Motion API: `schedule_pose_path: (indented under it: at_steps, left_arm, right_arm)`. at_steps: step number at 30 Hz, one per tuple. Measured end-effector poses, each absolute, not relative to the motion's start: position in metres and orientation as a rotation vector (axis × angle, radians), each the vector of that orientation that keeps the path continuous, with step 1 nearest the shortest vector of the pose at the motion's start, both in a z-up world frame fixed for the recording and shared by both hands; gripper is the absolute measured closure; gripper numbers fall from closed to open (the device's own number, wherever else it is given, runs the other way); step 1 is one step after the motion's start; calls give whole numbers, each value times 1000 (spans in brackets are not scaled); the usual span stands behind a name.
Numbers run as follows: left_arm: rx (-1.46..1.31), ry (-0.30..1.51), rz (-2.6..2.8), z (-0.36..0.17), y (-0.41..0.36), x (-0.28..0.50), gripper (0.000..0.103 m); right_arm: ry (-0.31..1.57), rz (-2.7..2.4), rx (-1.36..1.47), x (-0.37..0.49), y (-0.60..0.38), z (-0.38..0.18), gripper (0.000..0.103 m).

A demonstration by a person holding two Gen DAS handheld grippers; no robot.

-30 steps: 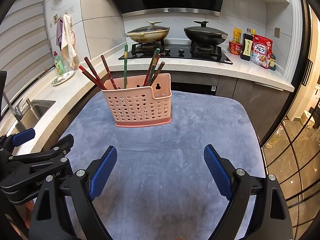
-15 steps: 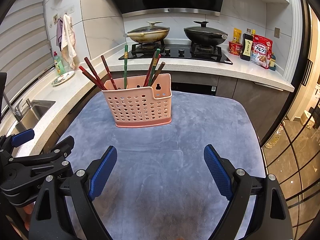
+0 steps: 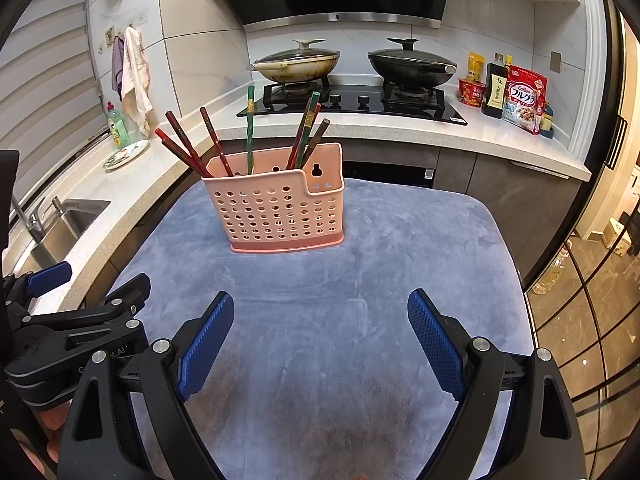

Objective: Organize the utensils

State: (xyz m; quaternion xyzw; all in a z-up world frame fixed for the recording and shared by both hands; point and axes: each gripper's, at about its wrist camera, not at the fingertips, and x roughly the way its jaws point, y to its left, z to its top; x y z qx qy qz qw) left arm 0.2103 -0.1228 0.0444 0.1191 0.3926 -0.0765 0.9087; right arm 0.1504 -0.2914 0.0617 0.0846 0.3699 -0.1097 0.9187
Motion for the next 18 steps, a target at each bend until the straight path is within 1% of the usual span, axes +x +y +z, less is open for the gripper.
schedule_pose_path:
  at_steps: [18]
  left_arm:
    - [248, 799, -139, 41, -126, 230, 8]
  right_arm:
    - [765, -219, 176, 167, -291, 57, 18]
